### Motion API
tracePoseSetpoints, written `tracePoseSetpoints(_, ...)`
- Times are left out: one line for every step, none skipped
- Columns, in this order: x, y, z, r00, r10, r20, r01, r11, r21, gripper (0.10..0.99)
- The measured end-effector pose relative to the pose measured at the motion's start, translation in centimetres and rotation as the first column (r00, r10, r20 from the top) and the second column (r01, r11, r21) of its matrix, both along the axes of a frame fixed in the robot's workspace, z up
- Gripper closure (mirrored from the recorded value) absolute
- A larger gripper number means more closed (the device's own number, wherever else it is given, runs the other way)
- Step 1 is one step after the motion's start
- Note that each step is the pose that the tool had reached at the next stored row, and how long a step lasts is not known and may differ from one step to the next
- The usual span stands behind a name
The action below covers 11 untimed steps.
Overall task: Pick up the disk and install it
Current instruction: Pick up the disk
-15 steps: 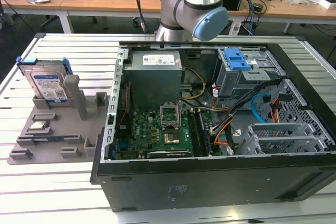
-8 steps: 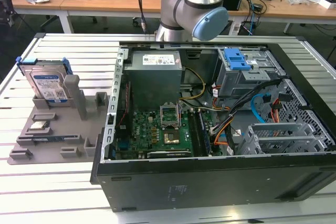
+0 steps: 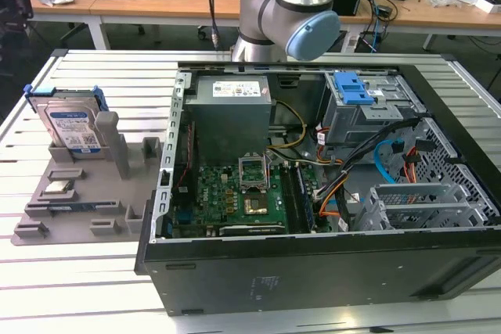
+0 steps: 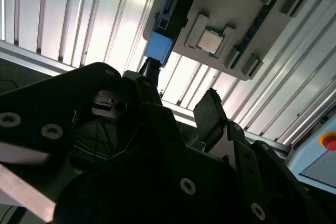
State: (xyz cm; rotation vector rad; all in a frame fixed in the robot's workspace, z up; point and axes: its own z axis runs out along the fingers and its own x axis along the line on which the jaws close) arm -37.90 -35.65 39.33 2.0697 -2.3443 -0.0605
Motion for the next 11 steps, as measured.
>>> tracePoseSetpoints(0.00, 0.00, 0.00, 1.0000, 0.000, 0.0000, 0.000, 1.0000, 0.000, 0.545)
tracePoseSetpoints(0.00, 0.01, 0.00, 1.0000, 0.000, 0.0000, 0.000, 1.0000, 0.000, 0.545)
tracePoseSetpoints(0.01, 0.01, 0.00, 1.0000, 0.000, 0.0000, 0.000, 1.0000, 0.000, 0.545)
tracePoseSetpoints(0.03, 0.02, -0.07, 1.0000, 0.000, 0.0002, 0.000, 1.0000, 0.000, 0.545)
tracePoseSetpoints(0.17, 0.02, -0.16, 1.0000, 0.000, -0.0002, 0.000, 1.0000, 0.000, 0.545)
tracePoseSetpoints(0.22, 0.02, -0.25, 1.0000, 0.000, -0.0001, 0.000, 1.0000, 0.000, 0.545)
tracePoseSetpoints(0.28, 0.02, -0.37, 1.0000, 0.000, 0.0002, 0.000, 1.0000, 0.000, 0.545)
tracePoseSetpoints(0.34, 0.02, -0.48, 1.0000, 0.000, 0.0000, 0.000, 1.0000, 0.000, 0.545)
tracePoseSetpoints(0.38, 0.02, -0.56, 1.0000, 0.000, -0.0001, 0.000, 1.0000, 0.000, 0.545)
tracePoseSetpoints(0.44, 0.02, -0.65, 1.0000, 0.000, -0.0001, 0.000, 1.0000, 0.000, 0.545)
tracePoseSetpoints(0.55, 0.02, -0.87, 1.0000, 0.000, -0.0001, 0.000, 1.0000, 0.000, 0.545)
